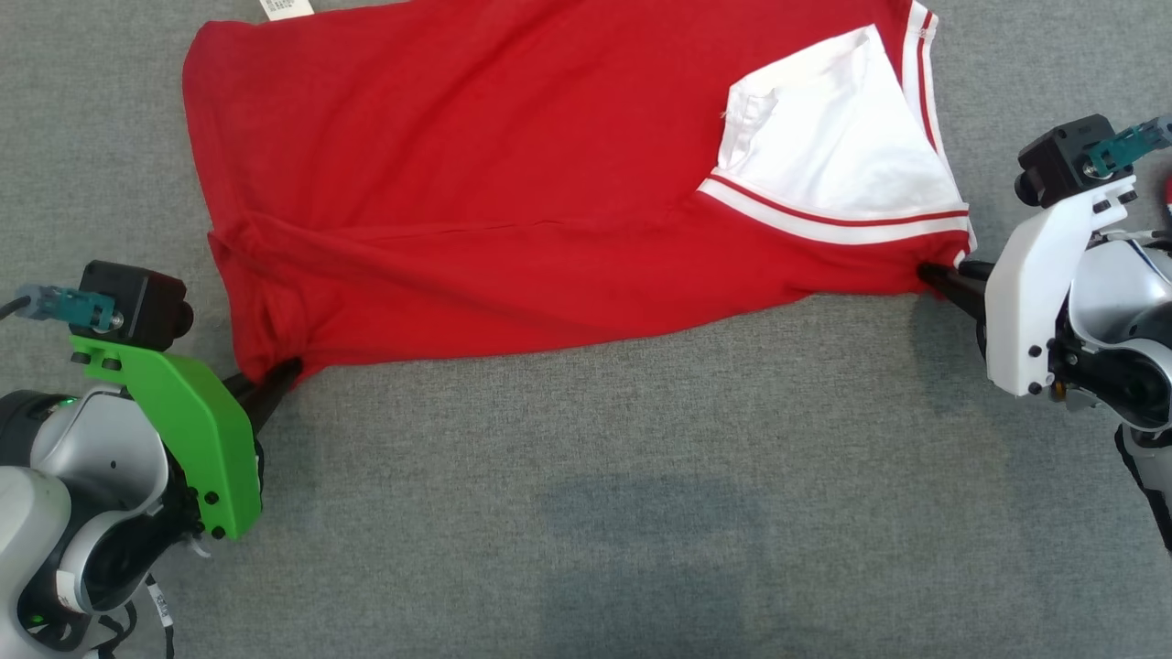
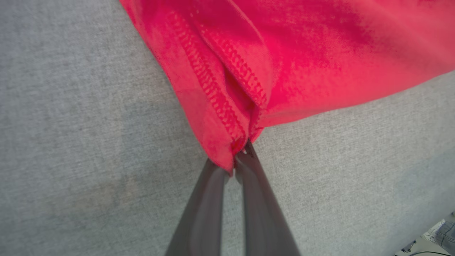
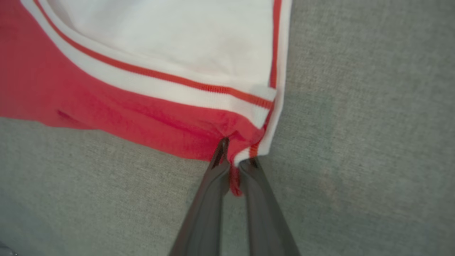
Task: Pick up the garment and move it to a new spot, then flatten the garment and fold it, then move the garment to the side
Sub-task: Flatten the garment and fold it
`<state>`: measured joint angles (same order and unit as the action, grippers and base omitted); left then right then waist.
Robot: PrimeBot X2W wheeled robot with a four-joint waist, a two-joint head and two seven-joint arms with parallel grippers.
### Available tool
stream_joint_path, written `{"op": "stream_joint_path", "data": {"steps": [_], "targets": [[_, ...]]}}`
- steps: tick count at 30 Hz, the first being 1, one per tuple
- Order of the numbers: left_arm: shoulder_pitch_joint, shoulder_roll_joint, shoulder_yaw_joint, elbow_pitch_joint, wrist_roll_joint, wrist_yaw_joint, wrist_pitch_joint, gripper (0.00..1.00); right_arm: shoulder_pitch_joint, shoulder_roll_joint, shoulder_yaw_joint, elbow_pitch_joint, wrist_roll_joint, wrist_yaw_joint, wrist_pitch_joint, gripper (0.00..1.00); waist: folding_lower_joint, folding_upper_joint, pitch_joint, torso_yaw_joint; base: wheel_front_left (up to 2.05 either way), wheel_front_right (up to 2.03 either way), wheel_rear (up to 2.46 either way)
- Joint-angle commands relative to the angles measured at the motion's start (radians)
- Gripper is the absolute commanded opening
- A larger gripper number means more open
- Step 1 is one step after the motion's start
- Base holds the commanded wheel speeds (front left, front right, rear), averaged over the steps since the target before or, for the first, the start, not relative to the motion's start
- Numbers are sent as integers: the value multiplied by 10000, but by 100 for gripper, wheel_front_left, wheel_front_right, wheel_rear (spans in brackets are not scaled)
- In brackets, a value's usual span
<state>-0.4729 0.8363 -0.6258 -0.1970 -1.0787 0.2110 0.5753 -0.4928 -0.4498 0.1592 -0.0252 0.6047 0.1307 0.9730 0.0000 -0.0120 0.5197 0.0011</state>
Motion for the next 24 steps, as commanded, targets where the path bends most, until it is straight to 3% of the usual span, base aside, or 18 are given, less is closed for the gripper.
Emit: {"op": "stream_joint_path", "data": {"steps": [1,4,11,17,24], "targets": [[168,157,49,45,-119,-39,44,4,324,-83,-14,128,106,0,309,0,0,120,-54,2,0,0,0],[320,281,52,-39,-257,-90,99,0,452,-185,-214,-43,222,-1,590,0,0,120,-152,-23,0,0,0],[842,597,53,-464,-411,-76,82,0,1133,-241,-855,-790,556,-4,1302,0,0,120,-435,-42,0,0,0],[1795,1073,137,-1305,-706,85,-139,0,2795,-228,-1924,-2339,1151,-3,1872,0,0,120,-679,-69,0,0,0],[2981,1790,589,-2528,-1280,300,-605,0,4381,241,-3114,-3964,1618,-1,2208,0,0,120,-724,-215,0,0,0]]}}
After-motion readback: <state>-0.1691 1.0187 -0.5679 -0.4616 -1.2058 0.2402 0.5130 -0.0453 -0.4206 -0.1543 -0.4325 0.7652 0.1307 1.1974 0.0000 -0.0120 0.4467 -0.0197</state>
